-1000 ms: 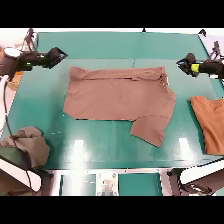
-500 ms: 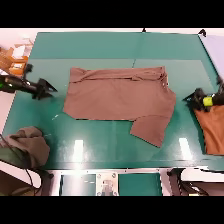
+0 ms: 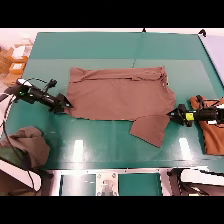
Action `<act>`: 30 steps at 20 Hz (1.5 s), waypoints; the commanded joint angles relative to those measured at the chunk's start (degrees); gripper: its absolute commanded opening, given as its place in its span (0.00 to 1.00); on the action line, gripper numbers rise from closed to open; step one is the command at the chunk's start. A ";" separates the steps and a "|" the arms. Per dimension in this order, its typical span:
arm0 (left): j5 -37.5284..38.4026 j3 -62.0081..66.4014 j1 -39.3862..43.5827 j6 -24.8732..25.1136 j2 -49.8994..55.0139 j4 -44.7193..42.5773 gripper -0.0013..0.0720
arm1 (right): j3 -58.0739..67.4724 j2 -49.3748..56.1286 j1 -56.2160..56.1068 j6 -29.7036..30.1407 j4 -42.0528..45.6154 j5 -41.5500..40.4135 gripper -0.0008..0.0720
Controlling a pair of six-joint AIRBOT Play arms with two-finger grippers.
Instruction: Fold the shirts.
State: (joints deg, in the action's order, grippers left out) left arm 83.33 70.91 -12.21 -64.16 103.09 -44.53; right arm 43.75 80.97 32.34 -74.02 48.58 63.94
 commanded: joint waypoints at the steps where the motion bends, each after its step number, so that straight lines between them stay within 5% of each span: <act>1: 0.13 -0.92 1.09 -0.39 -0.02 0.48 0.74 | -1.64 0.02 -3.91 1.07 -1.64 -6.10 0.38; 5: 4.04 -0.92 0.83 -0.94 -0.04 0.44 0.74 | -1.36 -0.04 -4.52 1.05 -1.31 -6.43 0.04; 7: 7.78 -0.92 -0.57 -1.53 -0.66 -0.63 0.74 | -1.33 -0.04 -4.52 1.27 -1.18 -6.38 0.04; 11: -3.17 -1.03 -3.96 -1.53 -3.67 -0.22 0.74 | -1.36 -0.04 -4.55 2.73 -1.22 -6.40 0.04; 17: -1.55 -3.78 -2.71 -2.08 -3.56 -3.61 0.74 | -1.33 -0.04 -4.55 2.75 -1.25 -6.56 0.04; 22: -12.72 -11.85 0.50 0.00 -3.54 2.01 0.74 | -1.33 -0.04 -4.59 2.73 -1.88 -7.34 0.04; 24: -16.72 -11.76 1.81 1.03 -3.54 6.56 0.23 | -1.33 -0.07 -4.59 2.73 -2.36 -7.30 0.04; 25: -16.90 -11.43 1.79 1.64 -3.56 8.57 0.11 | -1.31 -0.07 -4.59 2.75 -2.34 -7.08 0.04; 30: -5.62 -4.72 1.62 0.22 -3.67 3.82 0.05 | -0.20 -0.11 -4.48 4.24 -2.29 -5.14 0.04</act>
State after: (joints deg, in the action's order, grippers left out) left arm 70.28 63.05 -10.74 -63.24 99.61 -39.59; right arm 42.94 80.95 27.77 -70.37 46.65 57.41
